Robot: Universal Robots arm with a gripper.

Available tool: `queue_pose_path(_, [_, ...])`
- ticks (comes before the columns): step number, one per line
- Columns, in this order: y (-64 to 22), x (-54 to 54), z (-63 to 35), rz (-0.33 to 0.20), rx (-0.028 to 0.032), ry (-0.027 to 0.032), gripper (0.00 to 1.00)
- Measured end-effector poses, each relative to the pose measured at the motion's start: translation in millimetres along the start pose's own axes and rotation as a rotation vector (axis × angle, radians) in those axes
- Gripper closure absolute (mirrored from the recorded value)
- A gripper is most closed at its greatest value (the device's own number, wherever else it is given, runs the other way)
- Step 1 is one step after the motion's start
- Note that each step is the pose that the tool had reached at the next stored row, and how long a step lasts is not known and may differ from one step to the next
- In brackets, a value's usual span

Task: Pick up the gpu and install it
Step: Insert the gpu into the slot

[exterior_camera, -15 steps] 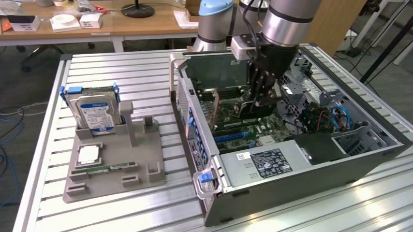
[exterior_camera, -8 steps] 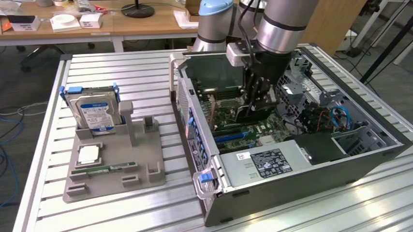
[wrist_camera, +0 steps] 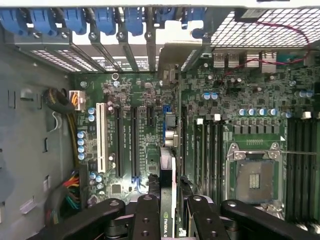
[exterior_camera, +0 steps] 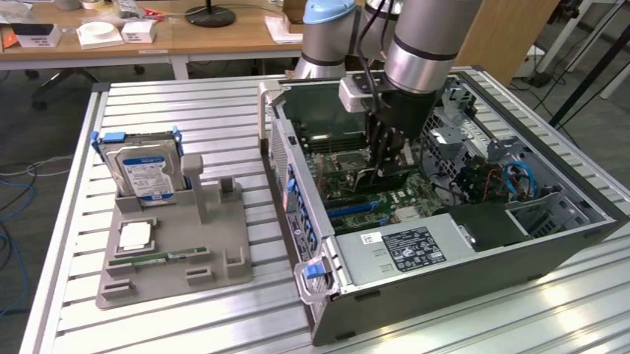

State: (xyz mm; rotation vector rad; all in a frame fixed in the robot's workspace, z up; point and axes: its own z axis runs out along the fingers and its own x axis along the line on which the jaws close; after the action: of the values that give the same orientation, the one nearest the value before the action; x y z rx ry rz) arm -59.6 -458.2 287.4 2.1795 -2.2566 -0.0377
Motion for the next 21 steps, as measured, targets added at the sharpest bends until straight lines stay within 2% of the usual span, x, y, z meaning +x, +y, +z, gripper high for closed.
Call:
queue_pose_path(6, [1.2,1.5,10.8,0.0,0.0,0.0001,0.74])
queue_pose_path(11, [1.5,1.5,11.8,0.0,0.0003,-0.0003,0.74])
queue_pose_path(21, [11.7,2.0,27.2,0.0,0.0013,0.0001,0.74])
